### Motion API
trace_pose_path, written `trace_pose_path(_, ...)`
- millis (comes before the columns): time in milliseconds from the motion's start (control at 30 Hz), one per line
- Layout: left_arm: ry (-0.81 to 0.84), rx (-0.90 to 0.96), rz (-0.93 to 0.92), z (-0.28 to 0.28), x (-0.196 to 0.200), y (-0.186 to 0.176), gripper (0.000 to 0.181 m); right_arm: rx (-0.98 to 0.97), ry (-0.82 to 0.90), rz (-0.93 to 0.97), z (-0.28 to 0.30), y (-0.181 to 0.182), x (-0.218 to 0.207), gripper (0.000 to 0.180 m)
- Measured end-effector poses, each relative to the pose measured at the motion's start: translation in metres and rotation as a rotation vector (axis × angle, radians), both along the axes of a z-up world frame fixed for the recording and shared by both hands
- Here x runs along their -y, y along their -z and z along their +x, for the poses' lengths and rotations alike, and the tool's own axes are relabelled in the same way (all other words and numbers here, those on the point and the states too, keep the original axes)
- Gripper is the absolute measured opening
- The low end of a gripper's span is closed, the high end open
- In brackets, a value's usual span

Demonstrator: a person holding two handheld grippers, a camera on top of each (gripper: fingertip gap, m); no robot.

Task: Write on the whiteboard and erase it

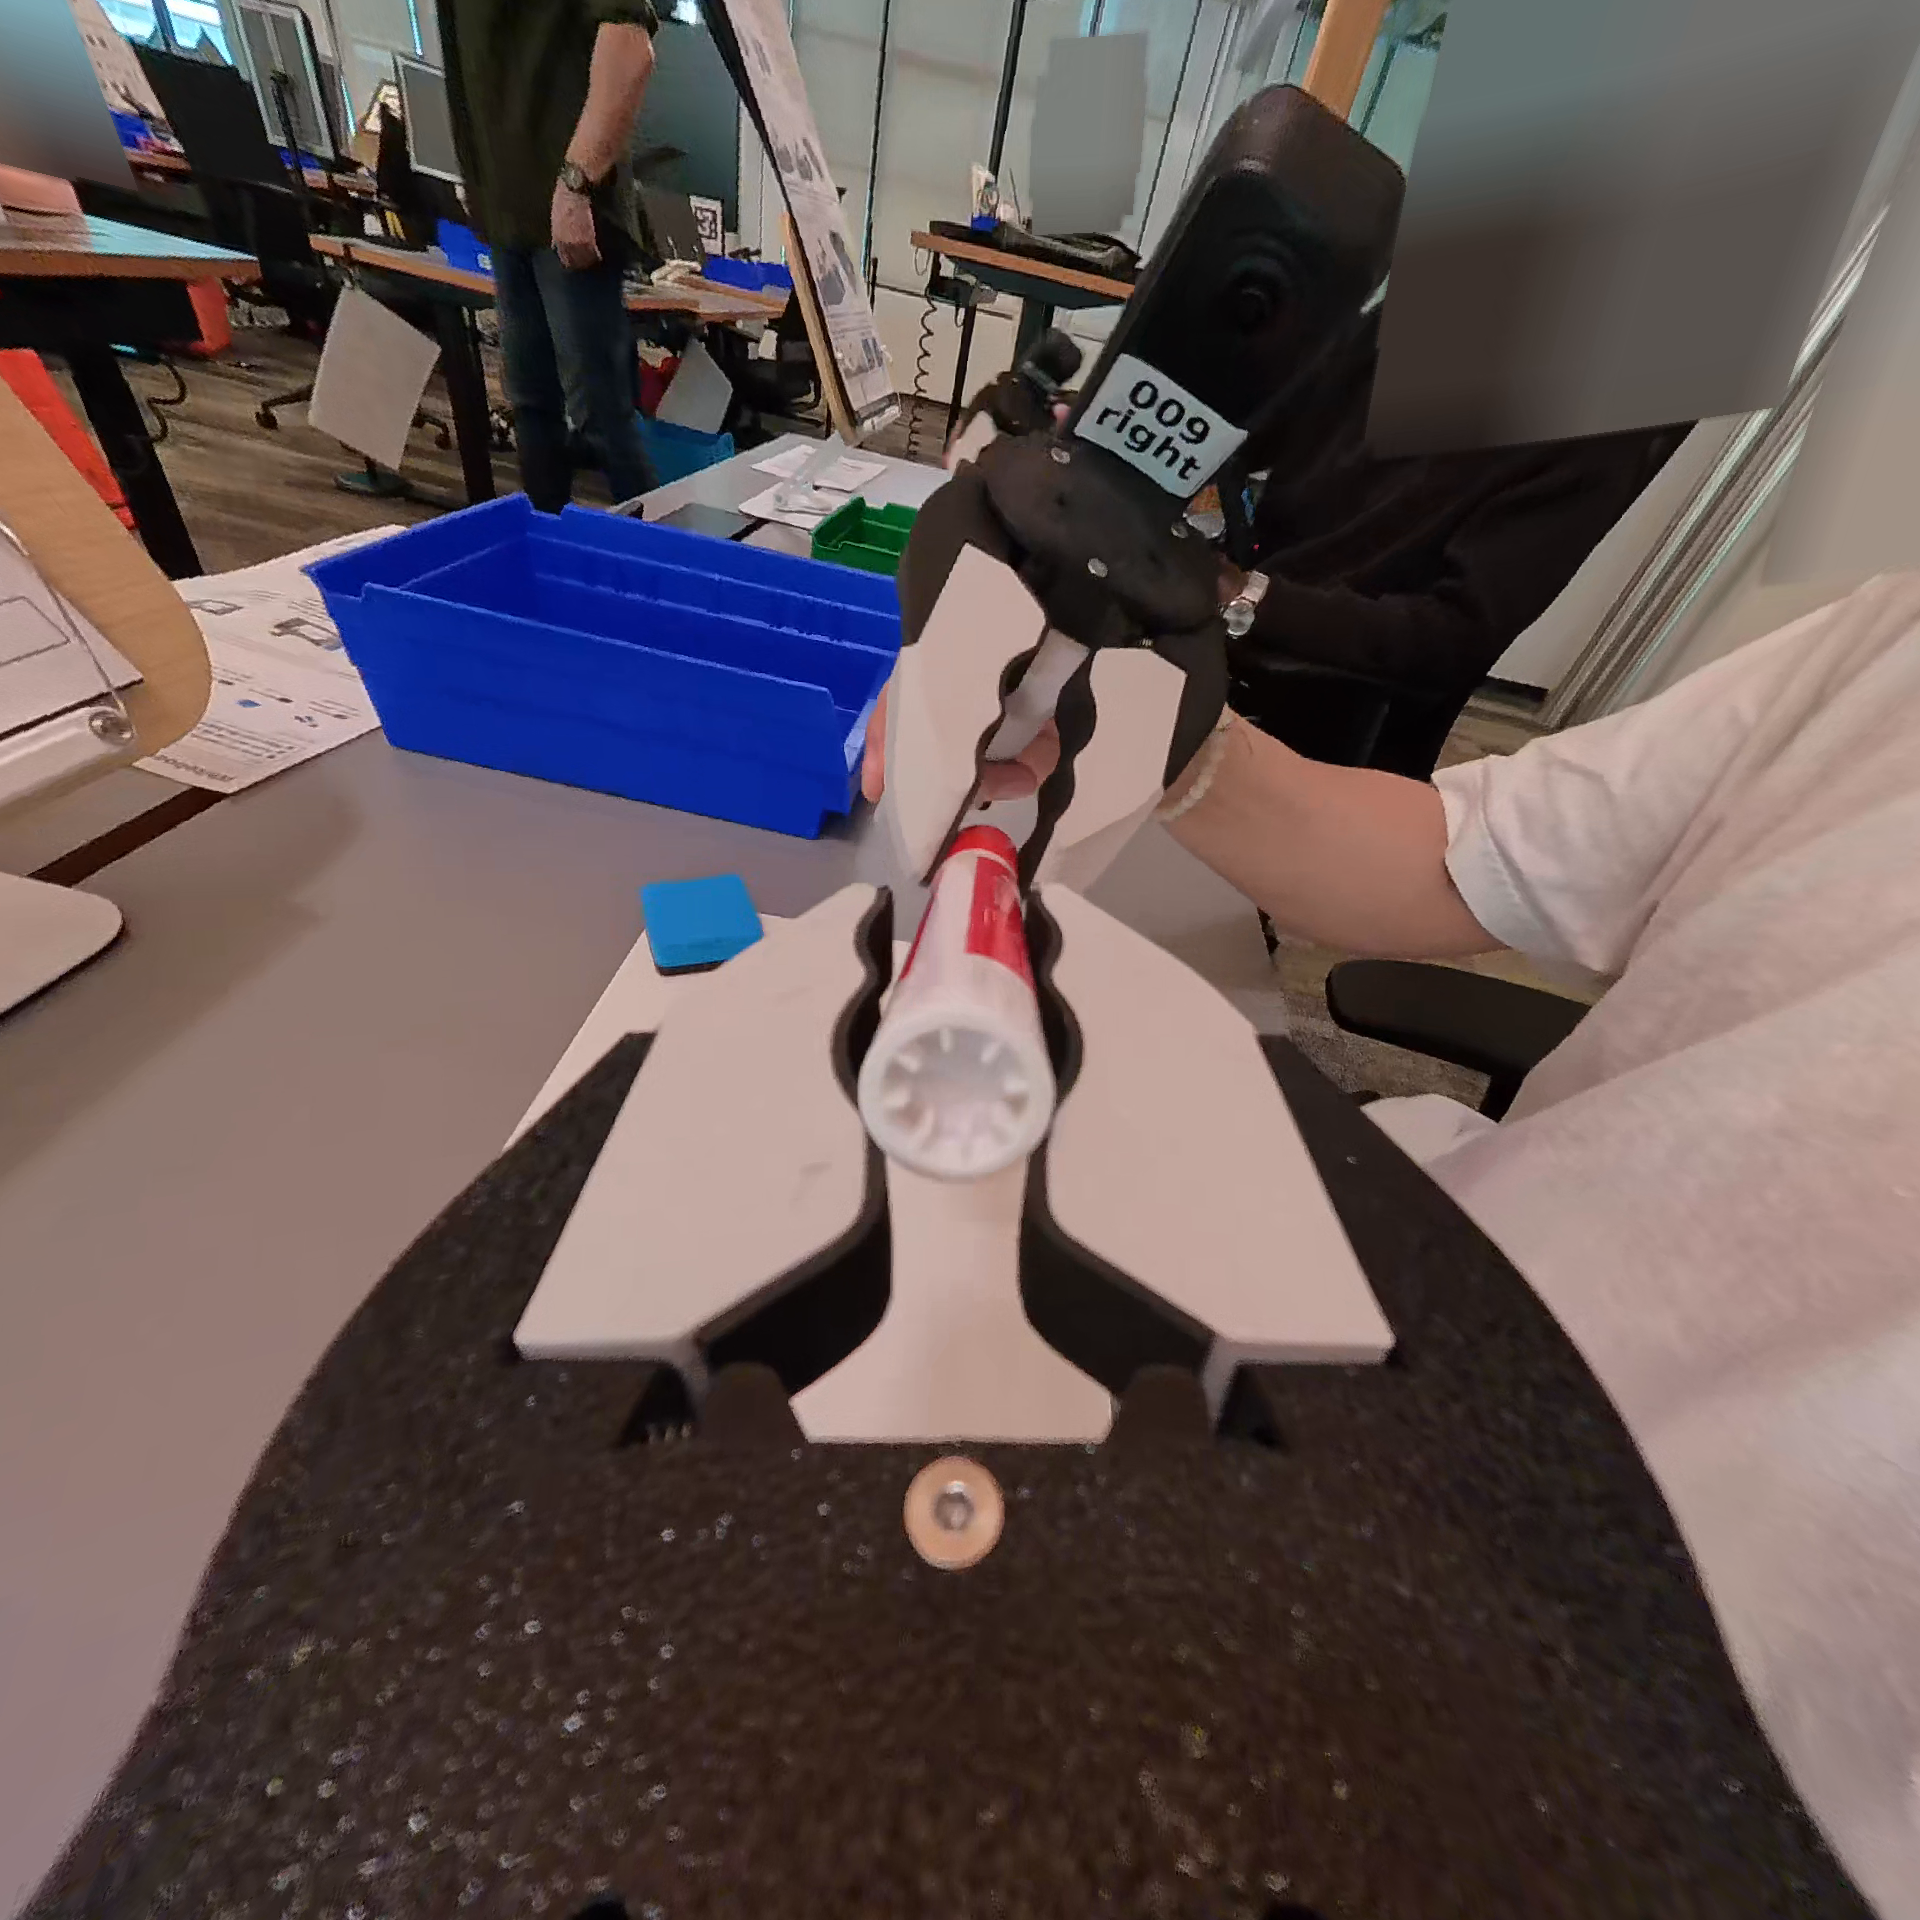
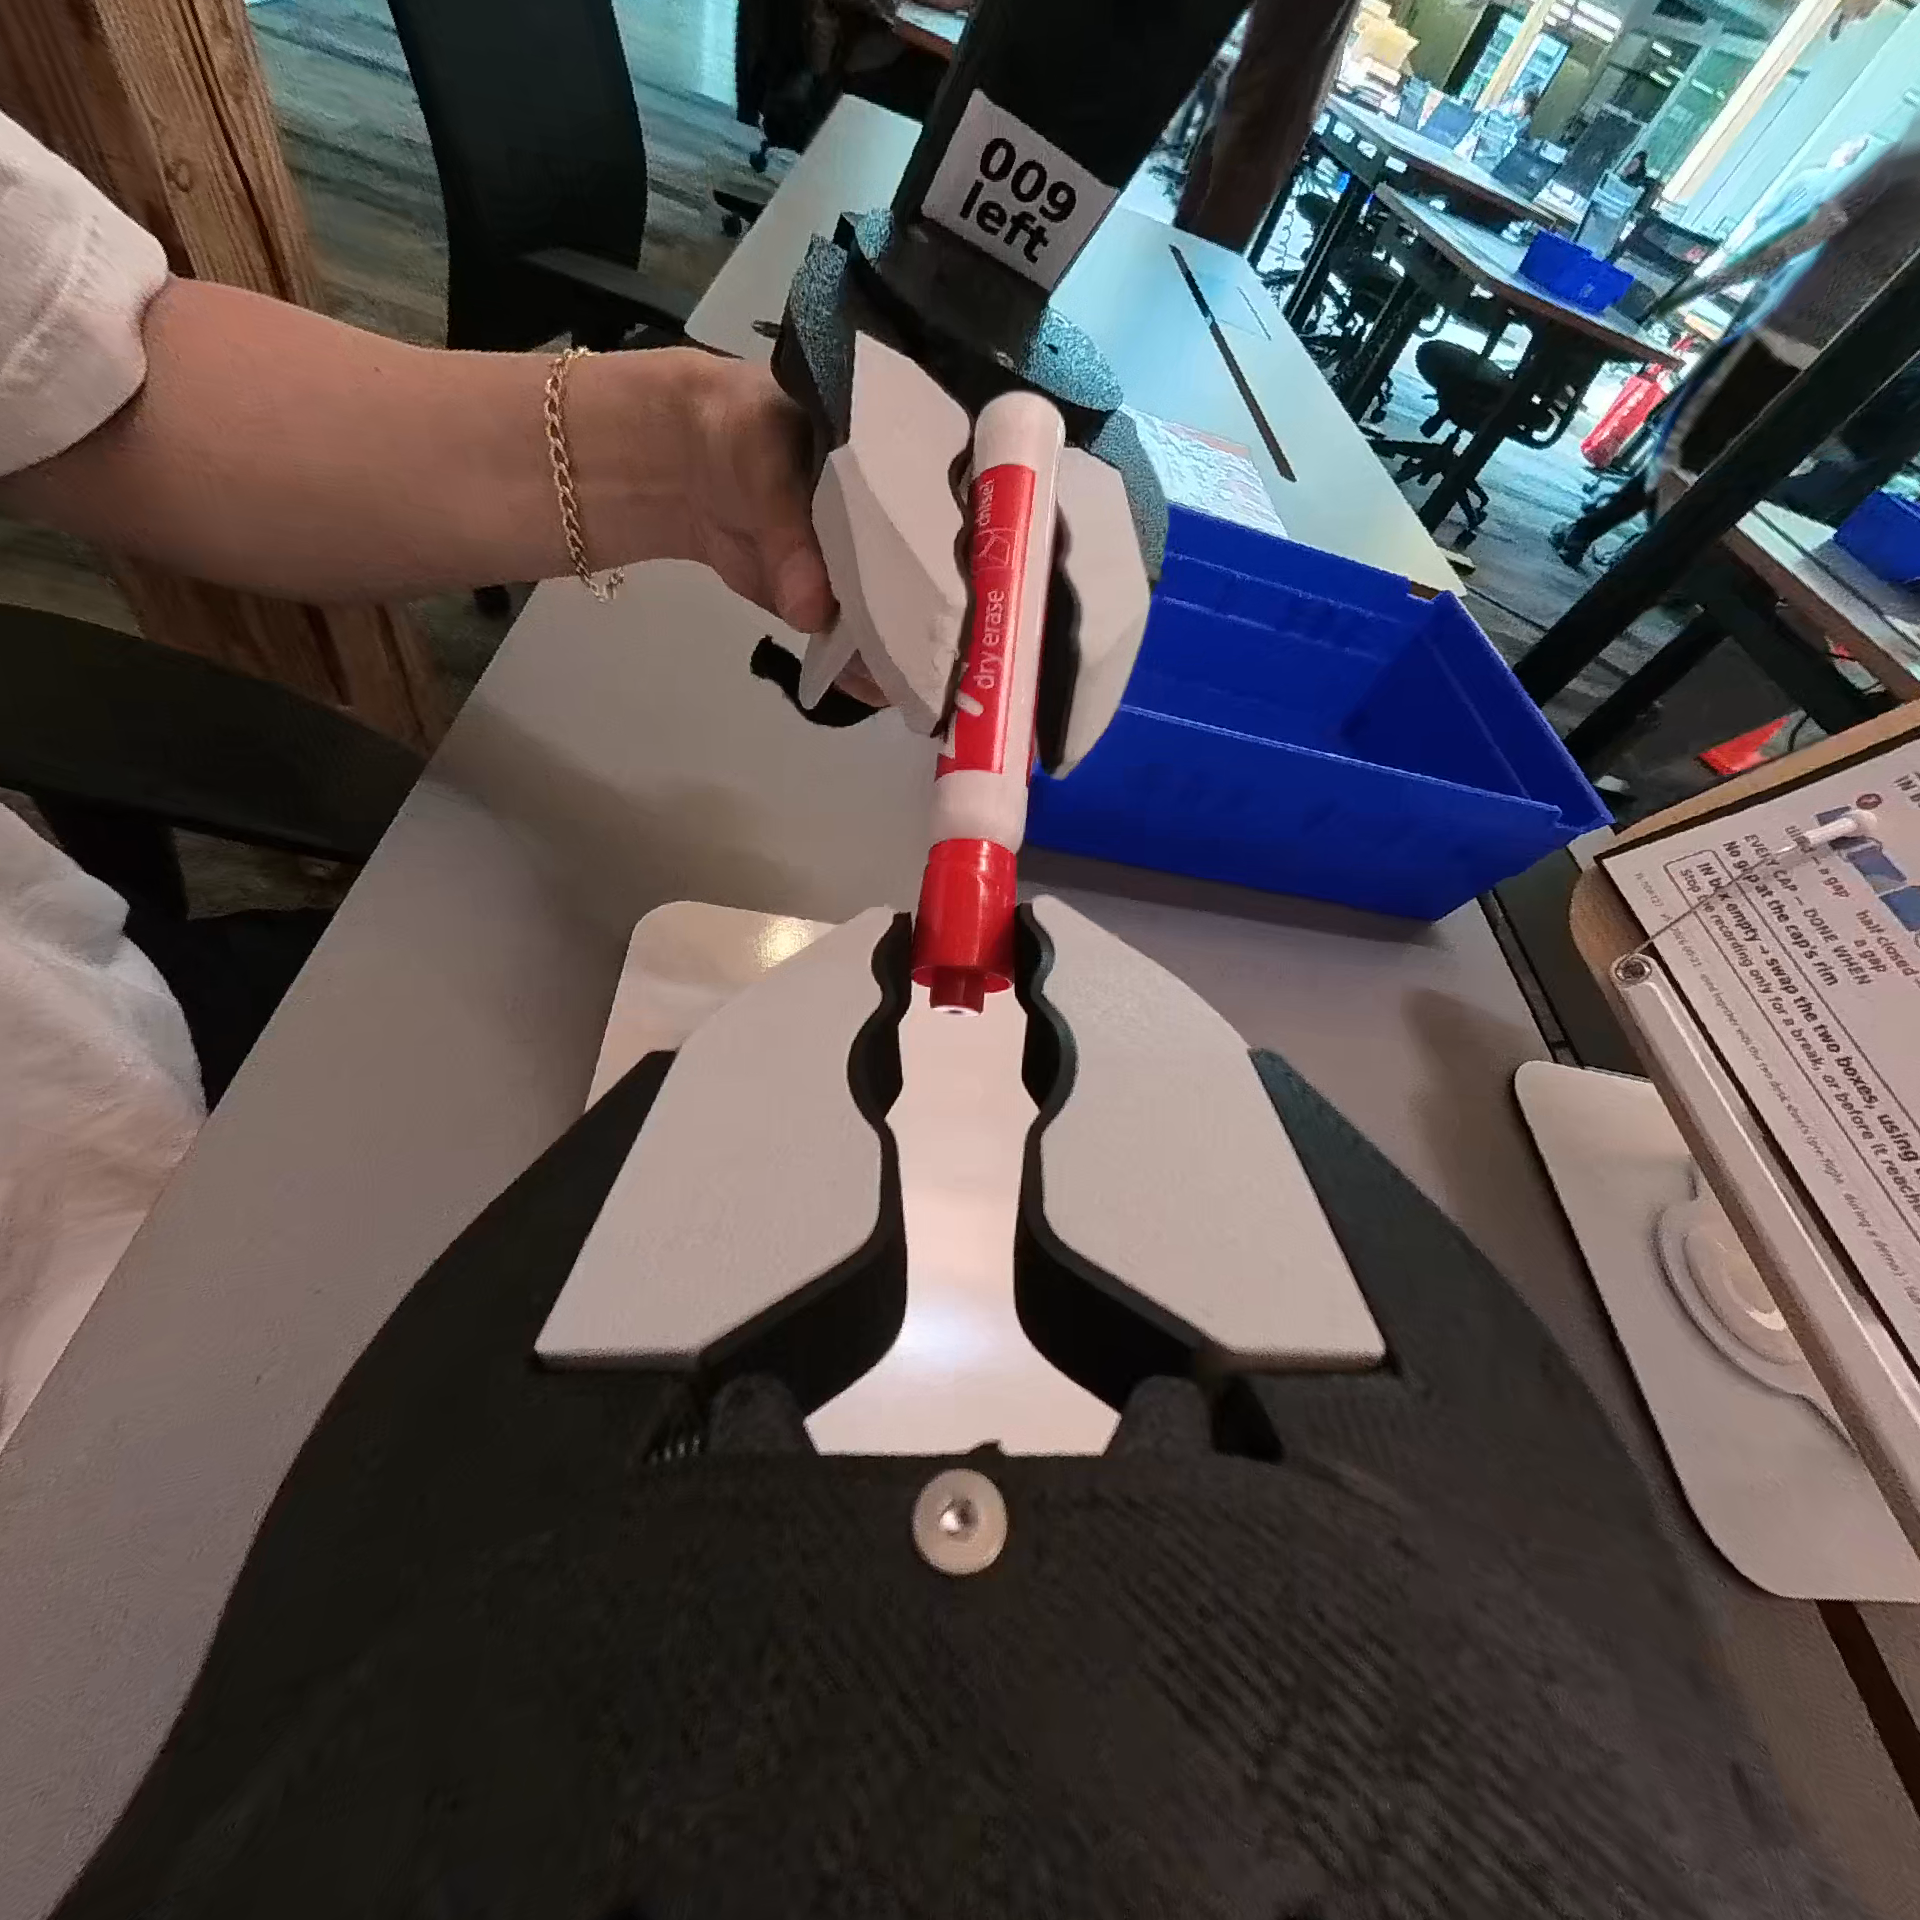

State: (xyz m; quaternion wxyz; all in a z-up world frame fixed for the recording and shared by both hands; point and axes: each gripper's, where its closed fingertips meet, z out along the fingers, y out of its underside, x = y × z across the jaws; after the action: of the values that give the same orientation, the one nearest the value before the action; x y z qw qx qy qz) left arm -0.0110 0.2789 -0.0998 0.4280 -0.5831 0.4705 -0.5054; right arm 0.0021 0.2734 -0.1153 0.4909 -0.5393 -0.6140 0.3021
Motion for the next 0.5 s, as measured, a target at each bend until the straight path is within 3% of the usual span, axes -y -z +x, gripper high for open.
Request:
trace_pose_path(167,-0.023,-0.021,0.055,-0.001,-0.001,0.002,0.019,-0.012,0.021,-0.013,-0.003,0.001,-0.004,0.019)
trace_pose_path(333,-0.052,0.042,0.058,-0.004,-0.005,-0.005,0.019,-0.110,-0.010,-0.153,-0.007,-0.007,-0.003,0.044)
trace_pose_path(500,-0.009,0.004,0.115,0.001,0.003,-0.001,0.019,-0.092,-0.056,-0.192,-0.011,-0.006,0.002,0.018)
